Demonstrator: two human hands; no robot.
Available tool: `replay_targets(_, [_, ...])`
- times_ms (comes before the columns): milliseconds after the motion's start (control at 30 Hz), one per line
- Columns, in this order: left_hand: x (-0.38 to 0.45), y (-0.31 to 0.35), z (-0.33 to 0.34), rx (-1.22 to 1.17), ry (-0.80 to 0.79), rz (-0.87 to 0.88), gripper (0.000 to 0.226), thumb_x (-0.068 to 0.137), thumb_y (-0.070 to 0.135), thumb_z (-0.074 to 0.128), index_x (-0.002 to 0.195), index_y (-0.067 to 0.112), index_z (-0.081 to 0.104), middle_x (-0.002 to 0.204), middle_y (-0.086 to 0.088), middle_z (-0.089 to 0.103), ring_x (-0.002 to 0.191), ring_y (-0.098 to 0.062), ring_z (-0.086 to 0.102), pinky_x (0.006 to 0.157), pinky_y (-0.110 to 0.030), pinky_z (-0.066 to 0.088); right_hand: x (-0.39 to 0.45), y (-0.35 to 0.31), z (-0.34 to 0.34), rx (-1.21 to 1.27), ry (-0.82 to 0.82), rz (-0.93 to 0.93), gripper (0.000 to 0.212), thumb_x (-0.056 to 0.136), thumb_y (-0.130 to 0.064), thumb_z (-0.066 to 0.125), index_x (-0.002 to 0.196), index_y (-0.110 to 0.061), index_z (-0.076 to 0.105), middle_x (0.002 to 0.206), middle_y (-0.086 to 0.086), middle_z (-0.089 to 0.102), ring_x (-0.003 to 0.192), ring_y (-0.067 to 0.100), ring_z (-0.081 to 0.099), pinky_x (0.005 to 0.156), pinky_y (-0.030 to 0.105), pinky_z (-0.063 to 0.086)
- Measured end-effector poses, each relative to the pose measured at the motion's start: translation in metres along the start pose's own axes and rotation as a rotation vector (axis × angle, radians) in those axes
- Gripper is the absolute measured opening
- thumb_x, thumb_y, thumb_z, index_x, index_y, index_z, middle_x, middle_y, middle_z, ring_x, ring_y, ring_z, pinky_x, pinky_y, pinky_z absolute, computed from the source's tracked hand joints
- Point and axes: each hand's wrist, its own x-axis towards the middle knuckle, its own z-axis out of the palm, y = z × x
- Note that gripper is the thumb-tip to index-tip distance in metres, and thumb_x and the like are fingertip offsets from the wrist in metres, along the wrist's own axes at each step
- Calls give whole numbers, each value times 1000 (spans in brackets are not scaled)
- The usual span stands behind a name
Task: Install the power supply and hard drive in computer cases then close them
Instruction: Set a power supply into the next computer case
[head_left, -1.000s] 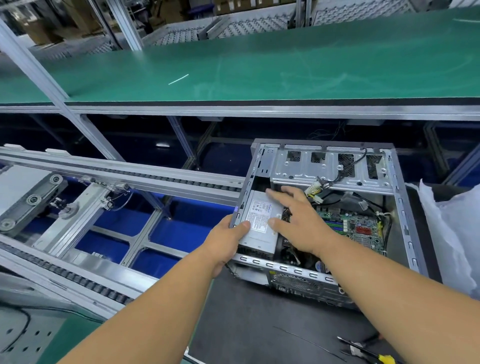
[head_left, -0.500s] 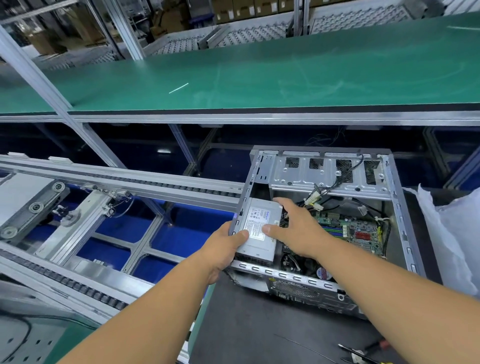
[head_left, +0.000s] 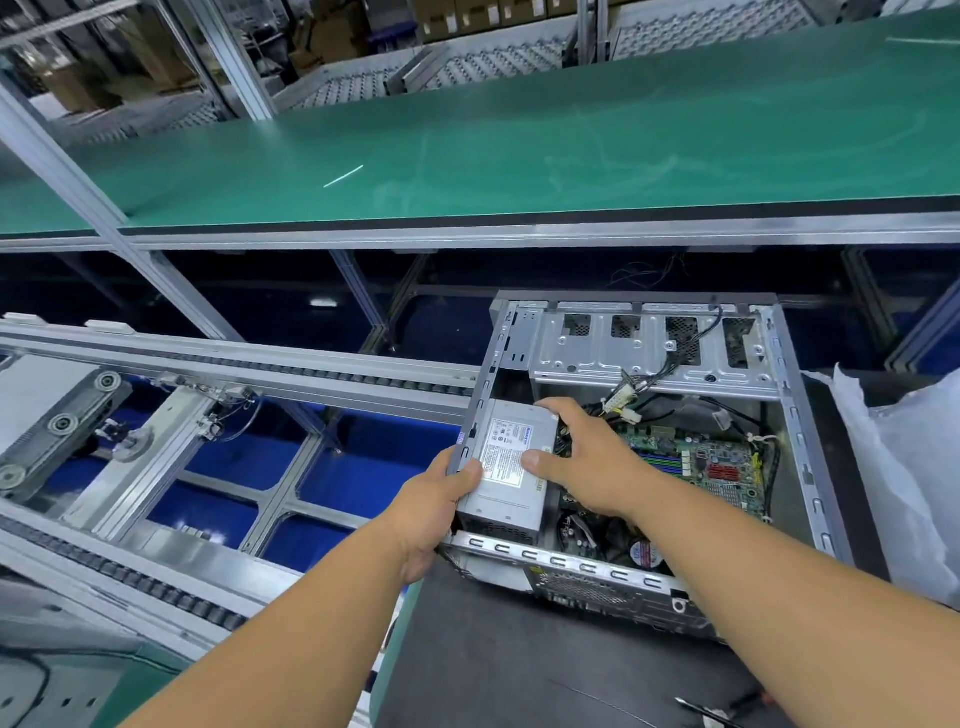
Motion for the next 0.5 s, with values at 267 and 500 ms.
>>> replay_targets(267, [-1,2,-1,49,5,13,33,107,39,50,139,36,55,127,-1,72,117,-26,69,104,-54,52,-4,1,-2,12,0,25,84,85,-48,79,154,-38,32,146,-1,49,128,20,52,111,46,44])
replay_targets(500, [4,0,1,53,19,11,36,100,39,54,136,36,57,124,-3,74,115,-29,70,106,-56,49,-5,-5,0,38,15,92,96,76,-57,82,155,-38,31,146,5,50,130,26,52,111,48,45])
